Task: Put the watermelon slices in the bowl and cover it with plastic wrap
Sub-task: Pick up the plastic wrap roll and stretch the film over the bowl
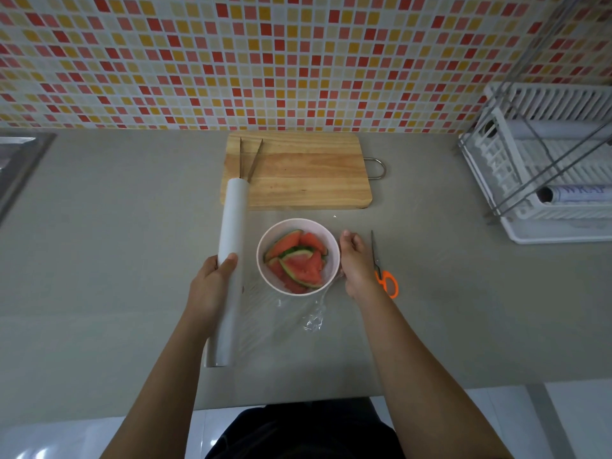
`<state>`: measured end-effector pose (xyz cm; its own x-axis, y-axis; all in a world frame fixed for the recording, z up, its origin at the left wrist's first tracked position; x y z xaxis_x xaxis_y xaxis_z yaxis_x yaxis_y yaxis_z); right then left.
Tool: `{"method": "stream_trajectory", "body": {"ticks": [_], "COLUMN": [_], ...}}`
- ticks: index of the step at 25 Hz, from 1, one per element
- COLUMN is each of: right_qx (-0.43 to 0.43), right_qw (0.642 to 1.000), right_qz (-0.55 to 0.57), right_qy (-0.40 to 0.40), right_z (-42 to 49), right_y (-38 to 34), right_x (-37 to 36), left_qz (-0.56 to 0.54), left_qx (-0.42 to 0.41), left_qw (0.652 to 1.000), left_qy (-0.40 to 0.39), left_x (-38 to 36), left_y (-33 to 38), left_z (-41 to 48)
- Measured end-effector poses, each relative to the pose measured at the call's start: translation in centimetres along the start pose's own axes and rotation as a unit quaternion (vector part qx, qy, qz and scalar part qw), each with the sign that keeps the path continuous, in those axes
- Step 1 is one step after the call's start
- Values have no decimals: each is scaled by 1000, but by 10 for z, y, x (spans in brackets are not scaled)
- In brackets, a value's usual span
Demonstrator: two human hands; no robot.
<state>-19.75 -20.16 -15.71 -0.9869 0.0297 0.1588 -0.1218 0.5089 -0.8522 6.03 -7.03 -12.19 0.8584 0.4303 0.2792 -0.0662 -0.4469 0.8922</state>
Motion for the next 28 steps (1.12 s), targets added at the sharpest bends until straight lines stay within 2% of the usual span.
{"method": "stream_trajectory", "body": {"ticks": [3, 5, 6, 8, 9, 10, 11, 12, 14, 15, 18, 21, 25, 28], "right_qx": [-99, -125, -117, -43, 29, 111, 179, 217, 208, 195, 143, 81, 42, 60], "right_qw": [994, 992, 993, 989, 978, 967, 964, 967, 978, 979, 986, 995, 997, 974], "right_qz": [24, -3, -30, -49, -16, 23, 43, 47, 26, 17, 51, 48, -67, -214], "right_qy": [-35, -33, -3, 136, 205, 228, 194, 121, -26, -58, -69, -41, 26, 37], "right_z": [-3, -5, -7, -12, -20, -28, -32, -33, -30, -29, -21, -19, -21, -20], "right_y": [10, 9, 7, -4, -14, -24, -31, -35, -28, -24, -15, -9, -8, -22], "right_x": [-8, -11, -9, 10, 21, 26, 21, 9, -18, -24, -27, -27, -20, -17], "left_qz": [5, 1, -4, -6, -3, -2, 1, 10, 23, 26, 44, 60, 66, 72], "left_qx": [12, 12, 12, 12, 10, 8, 5, 1, -3, -4, -14, -19, -16, -23], "left_qw": [1000, 1000, 1000, 1000, 1000, 1000, 1000, 1000, 1000, 999, 999, 997, 996, 996], "left_qy": [-3, 3, 6, 8, 8, 9, 10, 13, 20, 22, 27, 36, 49, 48], "left_x": [-7, -11, -13, -15, -16, -17, -18, -18, -19, -19, -21, -25, -26, -25], "left_y": [-4, -4, -4, -4, -4, -4, -4, -3, -2, -2, -1, -2, -3, 0], "left_z": [-1, -2, -3, -3, -3, -3, -4, -3, -3, -3, -4, -6, -8, -8]}}
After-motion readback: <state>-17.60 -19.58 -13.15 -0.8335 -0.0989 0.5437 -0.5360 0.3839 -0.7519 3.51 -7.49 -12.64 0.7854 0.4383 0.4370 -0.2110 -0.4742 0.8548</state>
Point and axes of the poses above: each hand's wrist, its own z-axis towards the middle knuckle, its own x-axis out of the back of the hand, y = z × x, the point moved 8 cm from there along z, towards the middle knuckle, and after that the axes turned 5 degrees about -x, right-handed, at the moved point
